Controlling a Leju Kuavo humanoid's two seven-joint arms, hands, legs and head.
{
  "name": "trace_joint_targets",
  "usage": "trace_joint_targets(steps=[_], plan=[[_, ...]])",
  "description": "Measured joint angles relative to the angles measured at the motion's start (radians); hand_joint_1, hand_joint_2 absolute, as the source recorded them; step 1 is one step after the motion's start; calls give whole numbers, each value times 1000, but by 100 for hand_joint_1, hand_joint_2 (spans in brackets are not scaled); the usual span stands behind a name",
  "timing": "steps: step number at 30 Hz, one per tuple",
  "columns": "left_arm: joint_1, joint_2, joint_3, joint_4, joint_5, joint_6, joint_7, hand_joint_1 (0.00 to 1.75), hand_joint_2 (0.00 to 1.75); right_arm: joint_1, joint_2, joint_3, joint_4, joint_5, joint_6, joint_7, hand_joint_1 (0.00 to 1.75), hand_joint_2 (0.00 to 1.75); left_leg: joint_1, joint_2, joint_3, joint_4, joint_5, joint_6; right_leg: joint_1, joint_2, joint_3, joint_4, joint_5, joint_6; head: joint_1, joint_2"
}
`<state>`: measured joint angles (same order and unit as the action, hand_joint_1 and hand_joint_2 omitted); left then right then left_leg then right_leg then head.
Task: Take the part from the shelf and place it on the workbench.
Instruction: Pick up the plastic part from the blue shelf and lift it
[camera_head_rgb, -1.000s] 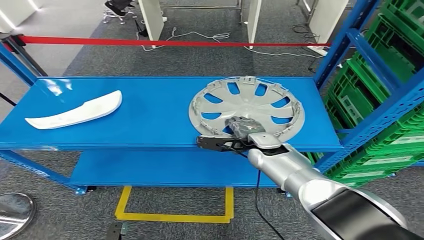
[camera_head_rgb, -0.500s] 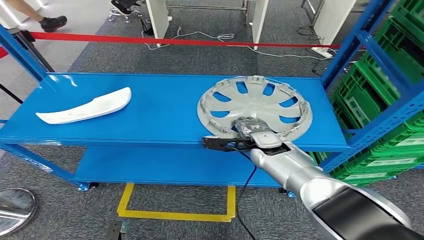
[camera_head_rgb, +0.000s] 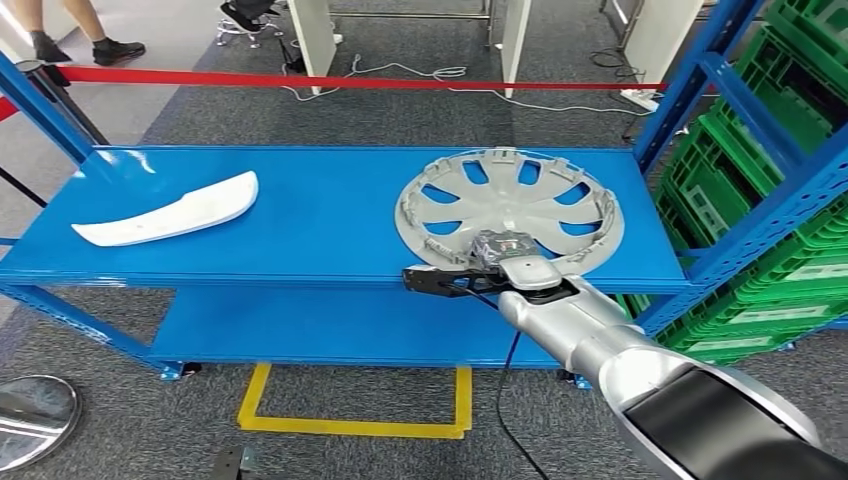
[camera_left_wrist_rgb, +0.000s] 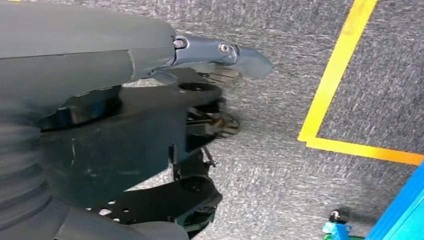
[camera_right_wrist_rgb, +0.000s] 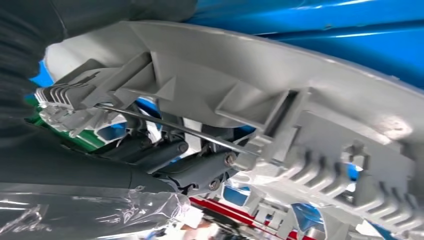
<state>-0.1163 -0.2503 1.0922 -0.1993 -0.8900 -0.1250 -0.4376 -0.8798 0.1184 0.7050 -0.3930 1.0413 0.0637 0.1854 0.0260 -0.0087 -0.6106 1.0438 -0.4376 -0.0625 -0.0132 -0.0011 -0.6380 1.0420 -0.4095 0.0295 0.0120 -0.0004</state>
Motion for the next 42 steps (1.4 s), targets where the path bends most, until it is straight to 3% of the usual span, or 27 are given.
trace_joint_targets(steps=[3,5,8,9,10,11,13,15,16,20,22,24,25,26,27,29,31,34,36,39,40,41,42], plan=[[1,-1,0,0,0,0,0,0,175,-8,-1,0,1,-6,-5,-6,0,175,-2,-1,8,-24,1,25,1,6,-6,-5,5,17,-2,0],[1,-1,0,0,-1,0,0,0,175,-13,-2,-3,2,-19,-10,-20,0,175,-1,1,9,-25,4,39,-1,5,-21,24,-16,25,1,0],[1,-1,0,0,-2,0,0,0,175,-19,-2,-12,2,-54,-6,-63,0,175,-2,2,9,-25,4,50,1,5,-103,202,-103,30,5,0],[1,-1,0,0,-2,-1,0,0,175,-19,-3,-18,2,-69,2,-83,0,175,-2,2,9,-25,3,52,1,5,-130,258,-121,30,5,0],[1,-1,0,0,-3,-2,0,0,175,-19,-3,-25,2,-87,12,-106,0,175,-3,1,10,-25,2,53,1,5,-144,283,-122,28,5,0],[1,-1,0,0,-4,-3,0,0,175,-18,-4,-34,2,-108,22,-132,0,175,-3,0,11,-25,1,52,1,5,-140,270,-104,26,5,0],[1,-1,0,0,-7,-5,0,0,175,-20,-6,-55,2,-148,35,-182,0,175,-2,-2,17,-24,-3,48,1,4,-83,150,-35,21,5,0],[0,-1,0,0,-10,-7,0,0,175,-25,-8,-77,2,-173,40,-213,0,175,-6,-4,20,-24,-8,39,3,5,-25,37,2,16,5,0],[0,-1,0,0,-10,-8,0,0,175,-26,-9,-86,2,-178,41,-220,0,175,-7,-4,20,-25,-9,33,5,6,-13,13,4,13,4,0],[-1,0,0,0,-11,-9,0,0,175,-27,-13,-107,0,-200,39,-241,0,175,-6,-1,16,-19,-21,10,4,12,-10,3,0,-7,0,0],[-2,0,0,0,-11,-8,0,0,175,-27,-14,-118,-1,-220,33,-257,0,175,-7,0,-25,64,-67,4,1,11,-7,0,0,-16,-4,0],[-1,2,0,0,-11,-7,0,0,175,-23,-14,-128,-1,-235,29,-268,0,175,-8,0,-96,195,-117,2,3,10,-6,0,-2,-22,-6,0],[0,2,0,0,-11,-6,0,0,175,-21,-14,-132,-1,-241,28,-271,0,175,-8,0,-121,235,-122,2,4,11,-5,0,-3,-23,-6,0],[0,3,0,0,-11,-4,0,0,175,-19,-14,-135,-1,-244,27,-273,0,175,-9,0,-129,240,-107,3,4,11,-4,0,-4,-24,-6,0],[0,3,0,0,-10,-3,0,0,175,-18,-14,-138,-2,-246,27,-274,0,175,-9,0,-119,207,-75,5,4,12,-2,0,-5,-23,-6,0],[-1,4,0,0,-10,-2,0,0,175,-17,-14,-144,-4,-248,25,-275,0,175,-10,1,-64,81,0,10,6,14,1,2,-9,-18,-7,0],[-2,4,0,0,-10,-2,0,0,175,-18,-14,-148,-7,-249,24,-275,0,175,-11,2,-23,-10,28,18,10,17,0,4,-11,-8,-6,0],[-3,3,0,0,-11,-3,0,0,175,-19,-14,-150,-7,-249,38,-260,0,175,-11,1,-17,-29,26,36,10,16,0,-1,-12,7,-4,0],[-4,3,0,0,-11,-4,0,0,175,-22,-16,-150,-6,-248,52,-242,0,175,-8,0,-15,-32,27,47,9,13,-17,36,-38,17,2,0],[-4,3,0,0,-11,-5,0,0,175,-28,-20,-148,-1,-230,52,-196,0,175,-8,1,-14,-32,26,55,8,10,-104,217,-122,26,10,0],[-4,3,0,0,-11,-5,0,0,175,-28,-21,-145,1,-217,45,-173,0,175,-8,1,-13,-32,26,56,8,10,-128,264,-134,27,10,0],[-4,3,0,0,-11,-5,0,0,175,-29,-21,-141,2,-202,40,-150,0,175,-8,1,-12,-32,25,56,7,10,-136,275,-126,27,10,0],[-4,3,0,0,-11,-5,0,0,175,-32,-21,-134,4,-182,37,-124,0,175,-7,0,-10,-32,24,55,7,10,-124,247,-101,27,10,0]])
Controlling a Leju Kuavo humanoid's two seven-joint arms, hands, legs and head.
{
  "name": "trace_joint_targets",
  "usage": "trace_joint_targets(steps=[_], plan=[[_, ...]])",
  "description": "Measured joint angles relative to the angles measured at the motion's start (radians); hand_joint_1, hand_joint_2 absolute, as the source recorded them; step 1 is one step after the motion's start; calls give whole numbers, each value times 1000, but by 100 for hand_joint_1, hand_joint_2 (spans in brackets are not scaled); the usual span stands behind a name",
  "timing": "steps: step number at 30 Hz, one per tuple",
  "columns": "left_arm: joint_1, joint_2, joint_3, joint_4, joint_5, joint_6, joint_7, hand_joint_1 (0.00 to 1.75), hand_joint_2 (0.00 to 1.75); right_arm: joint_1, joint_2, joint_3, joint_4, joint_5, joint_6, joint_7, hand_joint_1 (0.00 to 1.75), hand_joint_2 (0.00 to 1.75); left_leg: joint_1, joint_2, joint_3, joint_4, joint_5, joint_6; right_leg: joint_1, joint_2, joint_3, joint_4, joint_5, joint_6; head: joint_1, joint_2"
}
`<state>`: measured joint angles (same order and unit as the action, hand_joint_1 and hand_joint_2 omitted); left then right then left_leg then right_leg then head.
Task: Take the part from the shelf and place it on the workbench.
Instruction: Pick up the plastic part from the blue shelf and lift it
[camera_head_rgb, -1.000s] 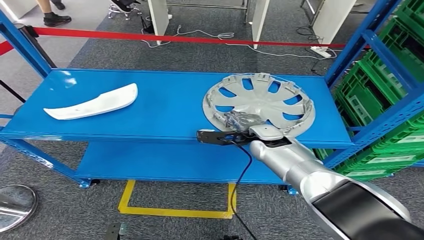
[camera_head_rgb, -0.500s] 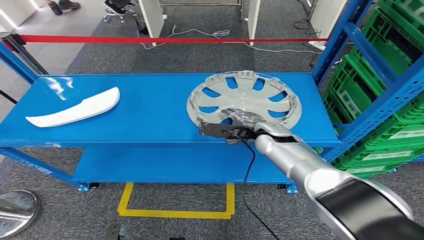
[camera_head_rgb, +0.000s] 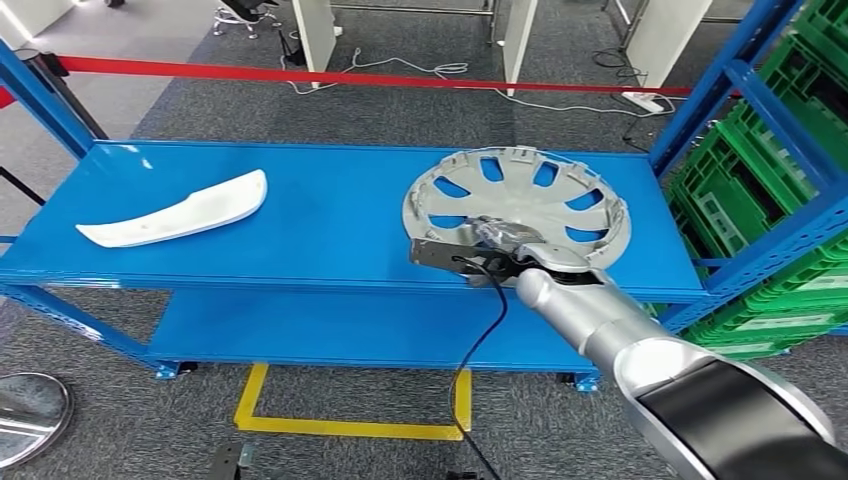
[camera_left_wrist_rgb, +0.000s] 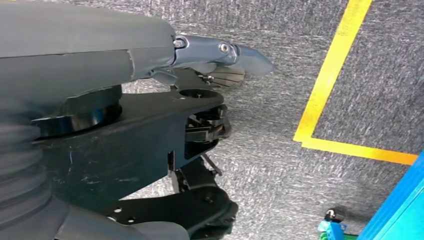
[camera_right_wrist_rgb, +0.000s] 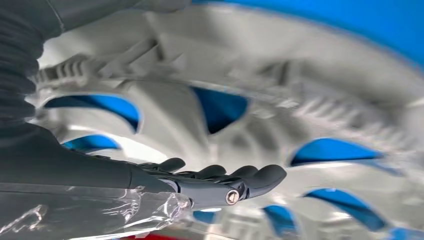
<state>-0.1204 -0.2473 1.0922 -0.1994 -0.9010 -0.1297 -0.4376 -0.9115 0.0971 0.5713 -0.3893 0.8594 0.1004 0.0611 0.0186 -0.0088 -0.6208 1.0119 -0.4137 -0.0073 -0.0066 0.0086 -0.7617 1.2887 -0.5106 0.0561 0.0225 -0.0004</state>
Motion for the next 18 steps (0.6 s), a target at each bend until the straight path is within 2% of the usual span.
trace_joint_targets(steps=[2,3,4,8,10,12,13,14,15,17,18], plan=[[0,-1,0,0,0,0,0,0,175,-14,0,23,3,55,1,58,0,175,0,-2,4,0,-3,-5,-2,-1,62,-130,66,-2,0,0],[-1,-1,0,0,0,0,0,0,175,-25,0,38,6,87,5,89,0,175,-2,-2,5,2,-5,-10,-2,0,91,-188,86,-5,0,0],[-2,-2,0,0,0,0,0,0,175,-35,0,56,9,115,13,117,0,175,-4,-3,5,2,-5,-15,-2,1,109,-225,94,-9,-1,0],[-2,-3,0,0,-2,3,0,0,175,-72,-3,115,26,176,62,176,0,175,-2,-2,3,-1,-6,-39,1,3,118,-245,97,-35,-4,0],[-2,-3,0,0,-2,4,0,0,175,-94,-5,133,33,188,78,186,0,175,-2,-1,-26,61,-46,-46,-2,4,119,-249,100,-47,-7,0],[-2,-3,0,0,-2,4,1,0,175,-106,-5,147,40,191,87,190,0,175,-3,0,-90,192,-106,-50,-2,4,119,-249,99,-53,-11,0],[-2,-3,0,0,-2,4,2,0,175,-108,-5,153,43,193,91,193,0,175,-3,0,-118,247,-124,-51,-1,4,120,-249,98,-54,-11,0],[-1,-3,0,0,-2,4,2,0,175,-108,-5,158,47,196,95,197,0,175,-3,0,-133,272,-123,-51,0,4,120,-249,98,-55,-11,0],[-1,-3,0,0,-2,4,3,0,175,-109,-5,163,50,201,101,204,0,175,-3,0,-129,259,-104,-49,0,4,121,-249,98,-54,-11,0],[-1,-3,0,0,-3,4,3,0,175,-118,-6,170,56,210,115,217,0,175,-3,1,-74,146,-34,-43,0,5,122,-248,97,-51,-11,0],[-2,-3,0,0,-3,4,3,0,175,-126,-7,173,59,212,124,221,0,175,-3,1,-41,79,-10,-40,2,5,121,-246,96,-48,-11,0]])
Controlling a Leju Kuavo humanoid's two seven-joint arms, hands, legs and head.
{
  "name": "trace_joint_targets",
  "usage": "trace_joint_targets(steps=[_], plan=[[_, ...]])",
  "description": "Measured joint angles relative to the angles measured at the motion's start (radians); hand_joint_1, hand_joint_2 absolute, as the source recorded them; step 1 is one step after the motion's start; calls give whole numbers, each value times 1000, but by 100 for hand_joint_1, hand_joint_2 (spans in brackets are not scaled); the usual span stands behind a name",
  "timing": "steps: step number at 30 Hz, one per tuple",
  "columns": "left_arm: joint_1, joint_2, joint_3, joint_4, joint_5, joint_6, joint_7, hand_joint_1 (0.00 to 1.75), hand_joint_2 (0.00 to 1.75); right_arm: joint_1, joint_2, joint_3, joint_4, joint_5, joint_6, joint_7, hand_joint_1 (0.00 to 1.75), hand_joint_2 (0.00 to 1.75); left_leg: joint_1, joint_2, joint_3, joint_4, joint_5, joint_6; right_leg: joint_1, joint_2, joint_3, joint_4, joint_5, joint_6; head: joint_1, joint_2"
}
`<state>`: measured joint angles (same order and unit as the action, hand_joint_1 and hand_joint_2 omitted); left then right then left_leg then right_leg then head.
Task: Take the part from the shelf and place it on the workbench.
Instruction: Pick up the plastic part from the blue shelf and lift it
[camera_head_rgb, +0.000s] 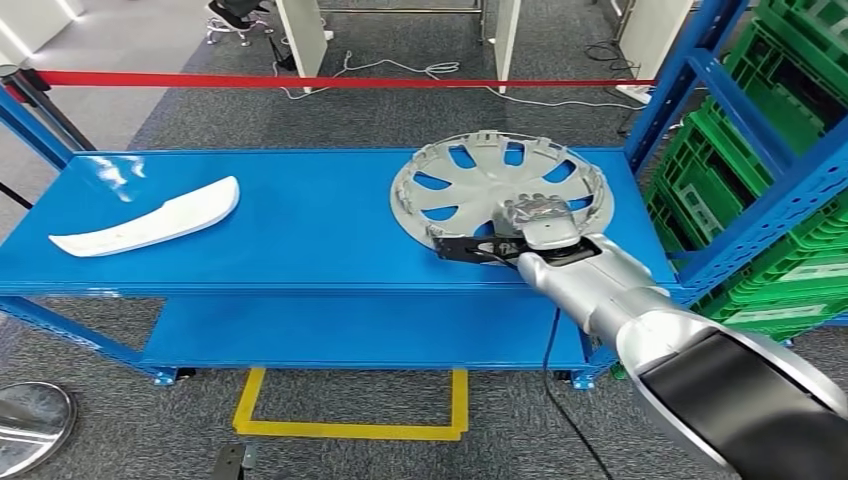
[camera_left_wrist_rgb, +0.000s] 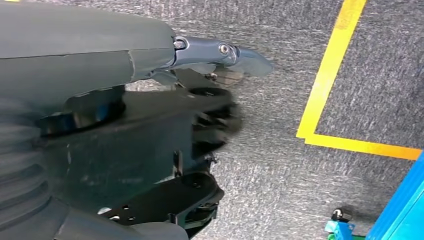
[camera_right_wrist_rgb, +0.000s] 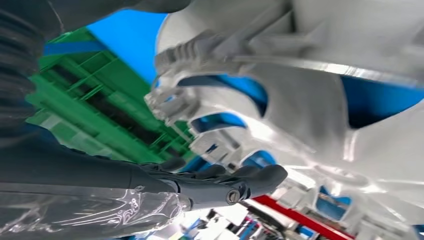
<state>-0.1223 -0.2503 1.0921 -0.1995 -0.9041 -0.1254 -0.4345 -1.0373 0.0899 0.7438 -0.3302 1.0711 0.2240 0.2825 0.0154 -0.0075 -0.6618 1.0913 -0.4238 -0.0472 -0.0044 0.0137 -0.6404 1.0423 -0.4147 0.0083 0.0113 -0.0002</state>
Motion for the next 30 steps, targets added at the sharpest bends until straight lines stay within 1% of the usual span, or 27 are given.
trace_joint_targets(steps=[1,2,3,5,6,7,9,10,11,12,13,14,15,16,17,19,20,21,22,23,24,25,26,27,28,29,30], plan=[[-1,0,0,0,0,0,0,0,175,-8,-2,1,3,1,9,3,0,175,0,0,24,-47,13,4,2,0,-1,1,0,5,0,0],[-1,0,0,0,0,0,0,0,175,-15,-5,2,5,2,17,5,38,175,-1,0,35,-72,14,7,4,1,-3,1,0,10,0,0],[-1,-1,0,0,0,0,1,0,175,-19,-8,2,8,2,24,6,81,175,-3,-1,39,-81,10,12,5,1,-3,-1,0,16,0,0],[0,-1,0,0,0,1,1,0,175,-24,-13,3,12,2,35,6,168,175,-1,-1,39,-82,13,23,3,-1,-4,0,-4,27,1,0],[0,-1,0,0,0,1,1,0,175,-26,-16,4,15,2,41,5,175,175,0,-1,40,-84,14,29,2,-2,-12,16,-16,33,4,0],[-1,-2,0,0,0,1,2,0,175,-27,-19,4,17,2,47,3,175,175,3,-1,41,-85,15,34,2,-3,-30,53,-39,38,6,0],[-1,-2,0,0,-2,1,3,0,175,-25,-24,5,21,0,55,-4,175,175,3,0,41,-85,14,38,1,-4,-89,180,-98,45,11,0],[-1,-2,0,0,-2,1,4,0,175,-22,-27,5,23,-2,56,-8,175,175,3,0,41,-85,14,39,1,-4,-119,240,-118,48,11,0],[-1,-1,0,0,-3,1,4,0,175,-19,-30,6,25,-4,57,-11,175,175,3,0,42,-85,13,40,0,-4,-136,273,-121,49,12,0],[-1,-2,0,0,-4,1,4,0,175,-17,-32,6,27,-5,57,-14,175,175,4,0,43,-85,12,40,-1,-4,-135,267,-105,51,12,0],[-1,-2,0,0,-4,1,4,0,175,-16,-35,6,29,-7,56,-17,175,175,5,-1,46,-84,10,38,-3,-5,-115,221,-74,52,12,0],[-1,-2,-1,0,-4,1,4,0,175,-16,-37,6,30,-8,56,-20,175,175,5,-2,48,-84,8,35,-6,-6,-82,153,-38,54,12,0],[-1,-2,-1,0,-4,1,4,0,175,-17,-38,6,31,-9,56,-24,175,175,4,-3,49,-83,6,29,-7,-6,-48,85,-13,54,13,0],[-2,-1,-1,0,-3,1,4,0,175,-17,-39,6,31,-10,55,-28,175,175,2,-4,49,-82,5,24,-8,-5,-23,36,1,50,13,0],[-3,0,-1,0,-3,2,3,0,175,-16,-40,6,32,-11,54,-32,175,175,0,-4,49,-82,5,18,-8,-4,-11,11,5,44,12,0],[-3,0,-1,0,-2,3,3,0,175,-16,-40,6,32,-11,53,-39,171,175,0,-5,50,-86,8,7,-5,-1,-8,5,2,26,9,0],[-3,0,-1,0,-1,3,3,0,175,-17,-41,6,32,-12,52,-42,168,175,1,-4,51,-86,6,2,-5,-1,-8,4,2,19,8,0],[-3,0,-1,0,0,3,3,0,175,-18,-41,6,32,-12,53,-45,164,175,2,-2,46,-74,-5,-3,-5,-1,-6,3,3,12,7,0],[-3,0,-1,0,0,3,3,0,175,-19,-42,6,32,-13,54,-47,161,175,2,-1,32,-43,-25,-6,-7,-2,-4,2,3,6,5,0],[-3,0,-1,0,0,3,3,0,175,-18,-42,6,32,-15,55,-49,161,175,2,0,7,11,-54,-9,-7,-3,-3,1,3,2,3,0],[-2,1,-1,0,0,3,3,0,175,-17,-42,6,32,-16,56,-50,161,175,1,0,-26,80,-87,-10,-7,-4,-3,1,2,-2,1,0],[-1,1,-1,0,1,4,3,0,175,-14,-42,6,32,-17,55,-51,154,175,1,0,-59,145,-111,-10,-6,-5,-3,1,2,-3,1,0],[0,2,-1,0,1,4,3,0,175,-11,-42,6,32,-18,55,-51,122,175,1,0,-81,188,-120,-9,-6,-5,-3,1,2,-3,1,0],[1,2,-1,0,1,5,3,0,175,-9,-42,6,32,-19,55,-51,82,175,1,0,-86,195,-110,-8,-5,-5,-2,2,2,-3,0,0],[2,3,-1,0,2,5,3,0,175,-9,-42,6,32,-19,54,-51,41,175,1,1,-72,165,-84,-6,-6,-4,-1,2,2,-3,0,0],[2,3,-1,0,2,6,3,0,175,-9,-42,6,32,-20,54,-51,7,175,1,1,-42,107,-49,-4,-6,-4,0,2,2,-1,0,0],[1,3,-1,0,2,6,3,0,175,-8,-43,5,32,-21,55,-51,0,175,1,1,-8,41,-20,-3,-5,-3,0,3,1,2,-1,0]])
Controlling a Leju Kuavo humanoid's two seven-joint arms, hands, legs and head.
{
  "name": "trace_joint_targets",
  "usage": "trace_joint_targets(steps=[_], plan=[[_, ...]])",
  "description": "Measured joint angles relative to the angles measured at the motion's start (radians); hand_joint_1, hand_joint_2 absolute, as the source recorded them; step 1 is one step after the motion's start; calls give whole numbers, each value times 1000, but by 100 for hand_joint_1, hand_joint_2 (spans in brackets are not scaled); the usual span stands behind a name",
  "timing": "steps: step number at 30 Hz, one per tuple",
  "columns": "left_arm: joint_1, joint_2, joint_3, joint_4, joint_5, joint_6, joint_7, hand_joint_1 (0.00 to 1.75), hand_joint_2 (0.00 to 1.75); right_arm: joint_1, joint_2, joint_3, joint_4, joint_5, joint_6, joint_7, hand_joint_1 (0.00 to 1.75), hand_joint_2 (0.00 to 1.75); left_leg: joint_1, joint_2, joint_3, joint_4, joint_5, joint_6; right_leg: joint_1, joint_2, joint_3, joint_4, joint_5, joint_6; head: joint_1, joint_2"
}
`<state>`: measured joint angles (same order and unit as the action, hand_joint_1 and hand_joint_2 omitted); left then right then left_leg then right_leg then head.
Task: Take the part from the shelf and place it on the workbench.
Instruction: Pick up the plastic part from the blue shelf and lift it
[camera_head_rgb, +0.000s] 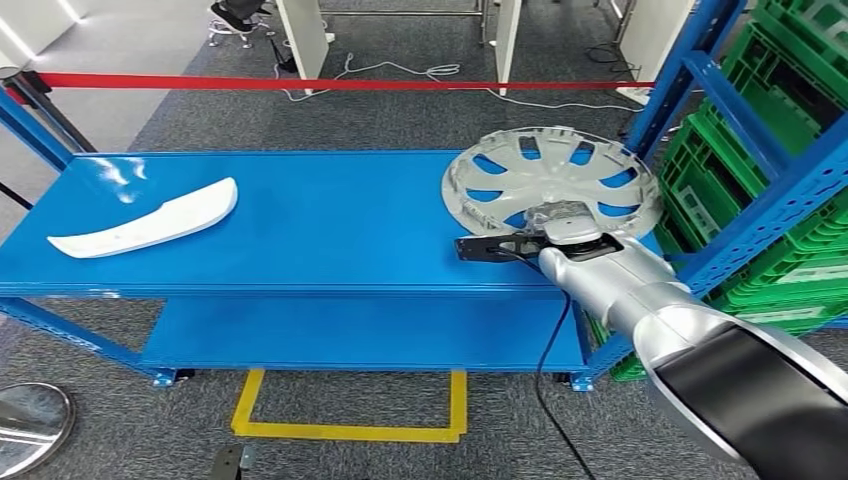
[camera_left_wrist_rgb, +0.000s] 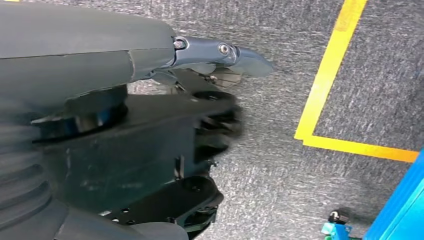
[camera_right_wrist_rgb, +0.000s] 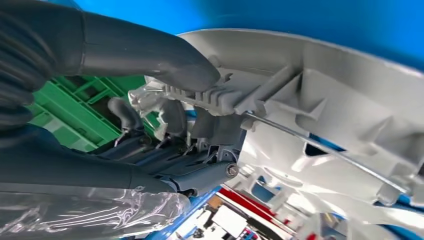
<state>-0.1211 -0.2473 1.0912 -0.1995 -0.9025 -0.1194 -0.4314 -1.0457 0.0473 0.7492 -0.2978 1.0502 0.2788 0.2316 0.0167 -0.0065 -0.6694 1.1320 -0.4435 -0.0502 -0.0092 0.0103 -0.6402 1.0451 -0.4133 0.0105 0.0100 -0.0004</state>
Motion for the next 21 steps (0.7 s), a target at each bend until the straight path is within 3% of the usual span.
trace_joint_targets(steps=[2,6,8,10,11,12,13,16,18,21], plan=[[-1,0,0,0,0,0,0,0,175,3,-2,0,1,-2,0,0,0,175,0,-1,47,-94,24,6,4,2,-4,2,1,11,0,0],[-1,-1,0,0,-1,0,0,0,175,20,-6,-4,6,-7,-1,0,0,175,0,-1,53,-116,24,28,3,2,-11,3,-3,33,2,0],[-2,-1,0,0,-1,-1,0,0,175,25,-8,-7,6,-7,-1,-2,0,175,3,0,53,-118,26,38,3,-1,-45,75,-46,41,8,0],[-2,-1,0,0,-2,-1,0,0,175,32,-9,-9,7,-7,-1,-3,0,175,2,0,53,-118,26,43,3,-2,-107,210,-105,47,13,0],[-2,-1,0,0,-2,-2,0,0,175,36,-10,-10,7,-7,0,-4,0,175,2,0,54,-118,25,43,3,-2,-132,261,-120,48,13,0],[-2,-1,0,0,-2,-2,0,0,175,39,-10,-12,8,-7,1,-6,0,175,2,0,54,-117,25,43,2,-2,-141,277,-117,48,13,0],[-2,-1,0,0,-2,-2,0,0,175,39,-10,-14,8,-8,4,-8,0,175,2,-1,56,-117,24,43,2,-2,-130,254,-96,47,14,0],[-2,-1,-1,0,-6,-2,0,0,175,33,-11,-19,8,-10,16,-18,0,175,1,-3,61,-116,19,34,0,-2,-32,61,-13,42,14,0],[-3,0,-1,0,-8,-3,0,0,175,29,-11,-22,8,-12,23,-23,0,175,-3,-4,63,-118,19,23,2,0,-1,3,-3,31,11,0],[-4,0,-2,0,-9,-3,0,0,175,23,-13,-23,8,-10,27,-23,131,175,0,-4,67,-124,18,7,5,2,2,-1,-1,12,10,0]])
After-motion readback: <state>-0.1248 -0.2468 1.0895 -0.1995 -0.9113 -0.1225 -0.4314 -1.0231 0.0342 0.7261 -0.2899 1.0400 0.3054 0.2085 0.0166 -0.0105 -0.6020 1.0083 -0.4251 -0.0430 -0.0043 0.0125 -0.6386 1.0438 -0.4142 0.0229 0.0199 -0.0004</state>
